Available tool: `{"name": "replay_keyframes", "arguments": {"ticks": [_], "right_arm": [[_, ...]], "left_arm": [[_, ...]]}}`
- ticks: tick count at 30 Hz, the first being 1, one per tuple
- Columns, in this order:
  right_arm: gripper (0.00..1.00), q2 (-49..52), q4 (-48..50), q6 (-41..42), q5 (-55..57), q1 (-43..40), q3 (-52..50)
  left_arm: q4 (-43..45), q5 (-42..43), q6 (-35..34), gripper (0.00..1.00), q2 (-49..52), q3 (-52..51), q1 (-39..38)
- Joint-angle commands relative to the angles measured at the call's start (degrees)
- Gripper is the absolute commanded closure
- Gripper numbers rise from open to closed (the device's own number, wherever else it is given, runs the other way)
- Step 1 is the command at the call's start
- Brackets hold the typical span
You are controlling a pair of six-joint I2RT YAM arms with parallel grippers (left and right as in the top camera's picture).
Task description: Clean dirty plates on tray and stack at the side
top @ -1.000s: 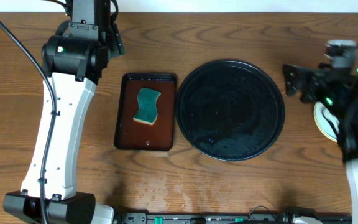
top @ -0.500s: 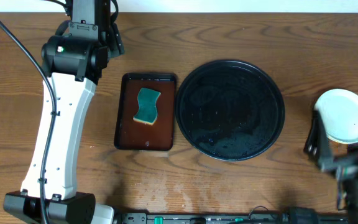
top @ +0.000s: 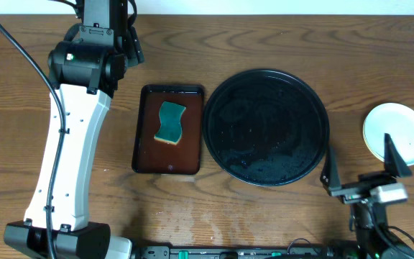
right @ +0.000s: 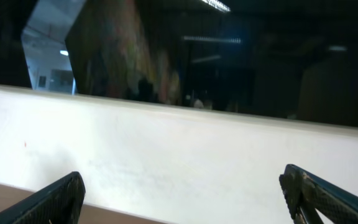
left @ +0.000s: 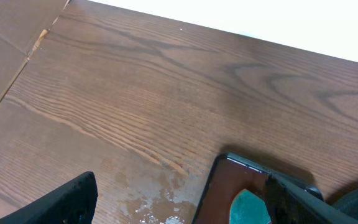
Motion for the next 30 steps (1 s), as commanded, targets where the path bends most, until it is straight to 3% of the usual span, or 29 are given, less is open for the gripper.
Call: {"name": "replay_keyframes", "arguments": {"ticks": [1,9,13,30], "right_arm": [[0.01,-0.63,1.55,-0.81,1.49,0.39,-5.51],[0.01,-0.66,-10.19,-2.73,2.71,0.39,-7.61],[0.01,-0.66,-23.65,-2.64,2.89,0.39,-7.58],[0.01,-0.63,-22.86,-2.51,2.69,0.59,-7.58]], "left_arm": [[-0.11,-1.05,0.76,0.14,0.11,0.63,0.04],[-0.11,-1.07,0.76,0.14,0.13,0.63,0.04],[-0.11,-1.05,0.76,0.14,0.11,0.63,0.04],[-0.11,-1.07,0.76,0.14,0.13,0.63,0.04]]}}
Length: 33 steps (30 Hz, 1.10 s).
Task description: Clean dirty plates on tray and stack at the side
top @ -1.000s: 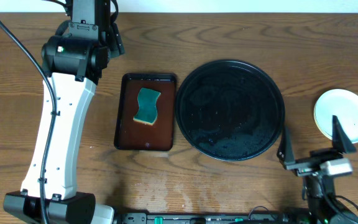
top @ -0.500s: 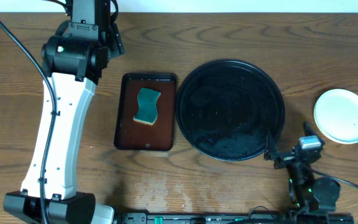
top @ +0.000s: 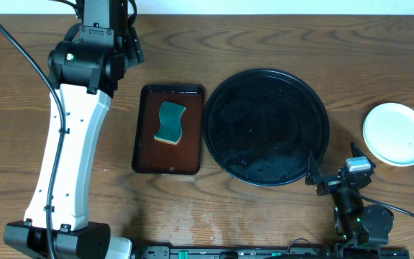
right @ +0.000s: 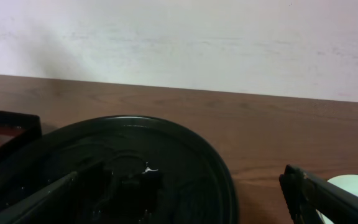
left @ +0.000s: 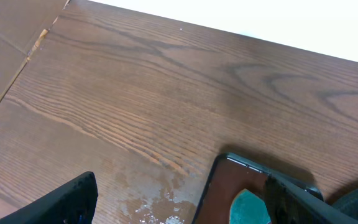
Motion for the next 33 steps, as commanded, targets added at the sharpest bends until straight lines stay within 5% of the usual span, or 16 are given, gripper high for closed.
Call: {"name": "replay_keyframes", "arguments": {"ticks": [1,25,33], "right_arm": [[0.01,-0.42,-0.33,-0.66,0.13,0.50,-0.07],[0.01,-0.42,-0.35,-0.66,0.13,0.50,-0.07],[0.01,-0.42,-0.33,-0.66,0.13,0.50,-0.07]], "left_arm": [[-0.09,-1.07,0.79,0.14,0.13,0.63,0.04],[-0.11,-1.01,0.76,0.14,0.11,0.61,0.02],[-0.13,-0.98,0.76,0.14,-10.45,0.15,-0.22]]}}
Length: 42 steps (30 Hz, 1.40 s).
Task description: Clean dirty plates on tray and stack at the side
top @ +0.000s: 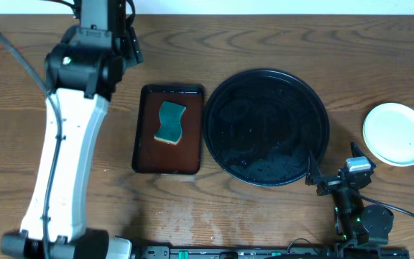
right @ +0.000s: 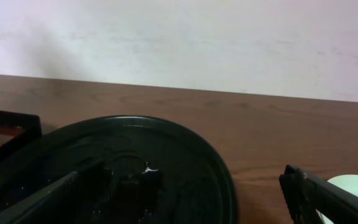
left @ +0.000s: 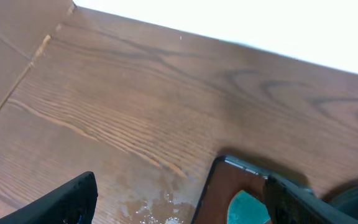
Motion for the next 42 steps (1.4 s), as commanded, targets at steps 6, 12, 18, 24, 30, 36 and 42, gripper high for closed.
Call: {"name": "replay_keyframes", "arguments": {"ticks": [6,12,18,24,30,36,42], "right_arm": [[0.01,-0.42,-0.33,-0.66,0.11,0.50,-0.07],[0.01,-0.42,-0.33,-0.63,0.11,0.50,-0.07],[0.01,-0.42,-0.33,-0.63,0.11,0.50,-0.07],[0.01,-0.42,-0.33,-0.63,0.11,0.50,-0.07],[0.01,-0.42,-0.35,-0.66,0.11,0.50,-0.07],[0.01,-0.42,-0.35,-0.63,0.11,0.50,-0.07],[0.01,-0.42,-0.33,-0.63,0.11,0.50,-0.07]], "left_arm": [[-0.07,-1.18,0.76,0.14,-19.93,-2.73,1.18],[-0.50,3.02,-0.09,0.14,-35.32,-15.80,5.79],[2.71,3.34,-7.28,0.14,-53.79,-37.00,10.54],[22.27,5.11,-12.39,0.14,-70.99,-56.83,11.93],[51.63,11.93,-12.37,0.14,-82.97,-72.54,11.96],[70.84,14.99,-12.98,0.14,-88.76,-85.99,11.96],[73.77,14.97,-14.47,0.14,-90.47,-93.50,11.96]]}}
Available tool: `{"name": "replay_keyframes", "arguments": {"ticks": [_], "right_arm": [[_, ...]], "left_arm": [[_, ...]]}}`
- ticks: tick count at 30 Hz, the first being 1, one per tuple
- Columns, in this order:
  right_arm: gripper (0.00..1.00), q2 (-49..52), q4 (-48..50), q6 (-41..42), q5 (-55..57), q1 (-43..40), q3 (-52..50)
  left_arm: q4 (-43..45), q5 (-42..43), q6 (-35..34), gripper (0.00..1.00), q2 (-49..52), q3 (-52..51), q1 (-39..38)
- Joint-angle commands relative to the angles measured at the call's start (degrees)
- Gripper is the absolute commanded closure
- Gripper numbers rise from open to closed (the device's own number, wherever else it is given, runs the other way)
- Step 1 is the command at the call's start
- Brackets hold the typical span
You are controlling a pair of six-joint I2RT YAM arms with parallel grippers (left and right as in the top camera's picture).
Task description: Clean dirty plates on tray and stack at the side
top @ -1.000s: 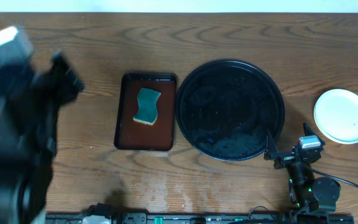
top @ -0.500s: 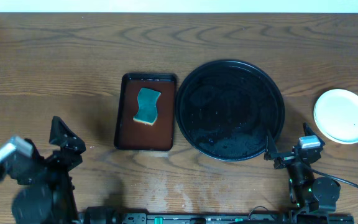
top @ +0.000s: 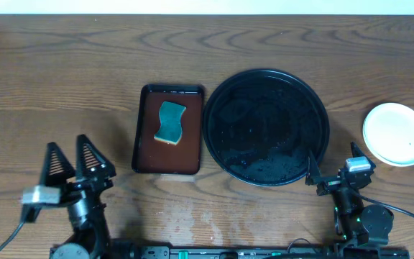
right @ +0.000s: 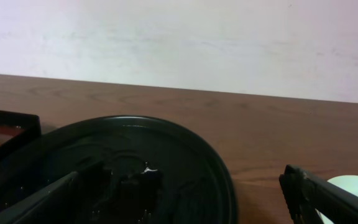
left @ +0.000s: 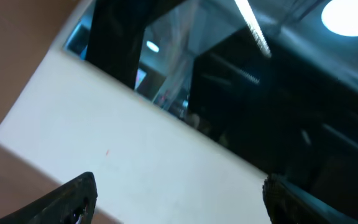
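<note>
The round black tray (top: 264,126) lies mid-table and shows only water drops; its rim fills the lower left of the right wrist view (right: 166,143). A stack of white plates (top: 397,133) sits on the table to its right, with an edge (right: 356,183) also visible in the right wrist view. My right gripper (top: 333,164) rests open at the near edge, between tray and plates, holding nothing (right: 179,202). My left gripper (top: 69,164) stands open at the near left; its camera faces a white wall and dark window (left: 179,205).
A brown rectangular tray (top: 148,129) holding a teal sponge (top: 169,122) lies left of the black tray; its corner (right: 8,124) shows in the right wrist view. Damp patches mark the wood near the front edge. A white wall borders the far side.
My left arm reached to the far left, beyond the brown tray; now it is folded at the near left edge, its camera facing the wall. The right gripper has not moved.
At first my right gripper stood raised and open by the white plates, camera on the wall. A second later it sat low at the near edge facing the black tray, where it stays. The left arm stayed extended far left, and is now folded back near.
</note>
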Motion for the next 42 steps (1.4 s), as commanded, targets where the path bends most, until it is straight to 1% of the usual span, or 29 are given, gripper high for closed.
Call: {"name": "replay_keyframes", "arguments": {"ticks": [1,10,17,19,23,26,27,28,29,42], "right_arm": [[0.01,-0.37,-0.35,-0.44,0.09,0.50,-0.07],[0.01,-0.37,-0.35,-0.44,0.09,0.50,-0.07],[0.01,-0.37,-0.35,-0.44,0.09,0.50,-0.07],[0.01,-0.37,-0.35,-0.44,0.09,0.50,-0.07],[0.01,-0.37,-0.35,-0.44,0.09,0.50,-0.07],[0.01,-0.37,-0.33,-0.44,0.09,0.50,-0.07],[0.01,-0.37,-0.33,-0.44,0.09,0.50,-0.07],[0.01,-0.37,-0.35,-0.44,0.09,0.50,-0.07],[0.01,-0.37,-0.35,-0.44,0.09,0.50,-0.07],[0.01,-0.37,-0.35,-0.44,0.09,0.50,-0.07]], "left_arm": [[1.40,1.20,-1.20,0.14,-1.09,-3.69,0.24],[2.38,1.22,-1.16,0.14,-1.09,-10.69,0.24],[-1.38,1.42,-1.14,0.14,-1.09,-14.10,0.24],[-3.43,1.44,-1.16,0.14,-1.09,-14.99,0.22],[-11.58,1.42,-0.83,0.14,-1.09,-14.95,0.24],[-17.92,1.40,2.21,0.14,-1.09,-14.95,0.24],[-18.51,1.90,4.44,0.14,-1.07,-14.95,0.24],[-18.43,2.95,6.71,0.14,-1.09,-14.95,0.22],[-18.49,3.34,6.91,0.14,-1.09,-14.95,0.22],[-18.43,3.32,6.88,0.14,-0.96,-14.95,0.24]]}}
